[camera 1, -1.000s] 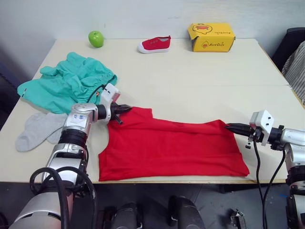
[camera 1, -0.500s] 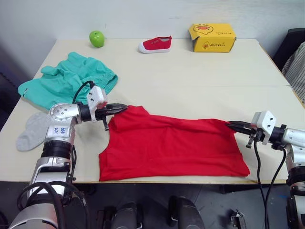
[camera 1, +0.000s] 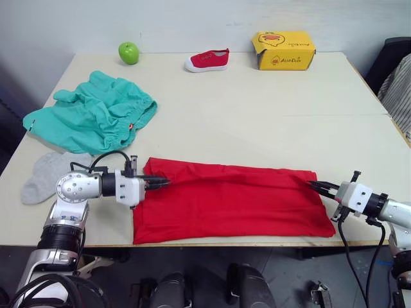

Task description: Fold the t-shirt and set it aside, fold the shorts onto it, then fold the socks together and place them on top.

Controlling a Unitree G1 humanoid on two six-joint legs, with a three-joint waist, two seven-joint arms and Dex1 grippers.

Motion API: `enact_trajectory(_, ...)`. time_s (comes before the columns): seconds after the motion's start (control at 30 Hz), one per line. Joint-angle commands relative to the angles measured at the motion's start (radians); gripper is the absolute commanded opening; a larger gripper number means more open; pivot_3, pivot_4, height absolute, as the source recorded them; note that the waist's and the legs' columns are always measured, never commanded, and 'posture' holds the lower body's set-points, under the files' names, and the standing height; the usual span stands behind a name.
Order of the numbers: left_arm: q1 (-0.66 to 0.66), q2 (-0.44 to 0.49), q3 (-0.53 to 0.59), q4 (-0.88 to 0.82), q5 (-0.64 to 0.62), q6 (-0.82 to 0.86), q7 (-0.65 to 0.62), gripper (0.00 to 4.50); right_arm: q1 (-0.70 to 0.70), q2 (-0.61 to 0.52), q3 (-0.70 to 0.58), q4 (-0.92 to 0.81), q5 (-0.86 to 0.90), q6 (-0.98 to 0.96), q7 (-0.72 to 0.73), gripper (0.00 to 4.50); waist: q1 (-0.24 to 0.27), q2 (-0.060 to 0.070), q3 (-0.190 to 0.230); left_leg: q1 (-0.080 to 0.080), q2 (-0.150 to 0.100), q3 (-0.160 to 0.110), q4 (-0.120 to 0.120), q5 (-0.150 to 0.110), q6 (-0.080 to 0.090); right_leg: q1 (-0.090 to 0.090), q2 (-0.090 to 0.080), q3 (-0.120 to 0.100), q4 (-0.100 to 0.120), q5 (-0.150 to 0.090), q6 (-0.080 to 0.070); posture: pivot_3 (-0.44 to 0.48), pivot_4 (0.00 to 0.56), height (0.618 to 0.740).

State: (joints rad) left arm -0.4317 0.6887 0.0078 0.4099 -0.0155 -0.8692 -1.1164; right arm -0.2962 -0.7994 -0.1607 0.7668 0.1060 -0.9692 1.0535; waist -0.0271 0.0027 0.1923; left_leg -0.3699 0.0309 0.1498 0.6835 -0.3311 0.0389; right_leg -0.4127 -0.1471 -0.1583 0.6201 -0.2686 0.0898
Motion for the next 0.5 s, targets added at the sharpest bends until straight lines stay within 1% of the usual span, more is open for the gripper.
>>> enact_trajectory(0.03, 0.018, 0.023, -0.011, 0.009, 0.035, -0.091, 0.065, 0.02, 0.019, -0.016, 0.002, 0.035, -0.042, -0.084, -0.069, 0.00, 0.000, 0.000, 0.000, 0.000, 0.000, 0.000, 0.000, 0.000, 0.000, 0.000, 0.000, 0.000, 0.000, 0.000, 0.000, 0.000, 0.150, 0.740)
enact_trajectory(0.17, 0.072, 0.039, -0.043, -0.034, -0.006, -0.051, 0.075, 0.02, 0.049, -0.023, 0.013, 0.033, -0.039, -0.067, -0.091, 0.00, -0.002, 0.000, 0.000, 0.000, 0.000, 0.000, 0.000, -0.001, 0.001, 0.000, -0.001, 0.000, 0.000, 0.000, 0.000, 0.000, 0.150, 0.740)
enact_trajectory(0.2, 0.074, 0.039, -0.042, -0.040, -0.017, -0.038, 0.084, 0.02, 0.057, -0.024, 0.015, 0.017, -0.006, -0.040, -0.067, 0.00, -0.002, 0.000, 0.000, 0.000, 0.000, 0.000, -0.001, -0.001, 0.001, 0.000, 0.000, 0.000, 0.000, 0.000, 0.000, 0.000, 0.150, 0.740)
enact_trajectory(0.3, 0.096, 0.067, -0.029, -0.089, -0.090, 0.072, 0.068, 0.66, 0.121, -0.061, 0.013, -0.097, 0.140, 0.097, 0.058, 0.69, -0.001, 0.000, 0.000, 0.000, 0.000, 0.000, -0.001, -0.001, 0.001, 0.000, 0.000, 0.000, 0.000, 0.000, 0.000, 0.000, 0.150, 0.740)
enact_trajectory(0.4, 0.138, 0.119, -0.004, -0.159, -0.188, 0.218, 0.032, 1.57, 0.196, -0.117, -0.015, -0.224, 0.256, 0.247, 0.148, 1.68, 0.000, 0.000, 0.000, 0.000, 0.000, -0.002, 0.000, -0.001, 0.002, 0.001, -0.002, 0.002, 0.000, 0.000, 0.000, 0.000, 0.150, 0.740)
enact_trajectory(0.43, 0.158, 0.139, 0.010, -0.193, -0.237, 0.302, 0.020, 1.96, 0.217, -0.138, -0.036, -0.268, 0.297, 0.313, 0.162, 2.05, 0.000, 0.000, 0.000, 0.000, 0.000, -0.002, 0.000, -0.001, 0.002, 0.002, -0.003, 0.002, -0.001, 0.000, 0.000, 0.000, 0.150, 0.740)
enact_trajectory(0.5, 0.201, 0.181, 0.049, -0.257, -0.347, 0.503, -0.001, 2.57, 0.259, -0.191, -0.085, -0.361, 0.376, 0.501, 0.169, 2.72, 0.000, 0.001, 0.000, 0.000, 0.001, -0.003, 0.000, -0.001, 0.002, 0.002, -0.003, 0.002, -0.002, 0.000, 0.000, 0.000, 0.150, 0.740)
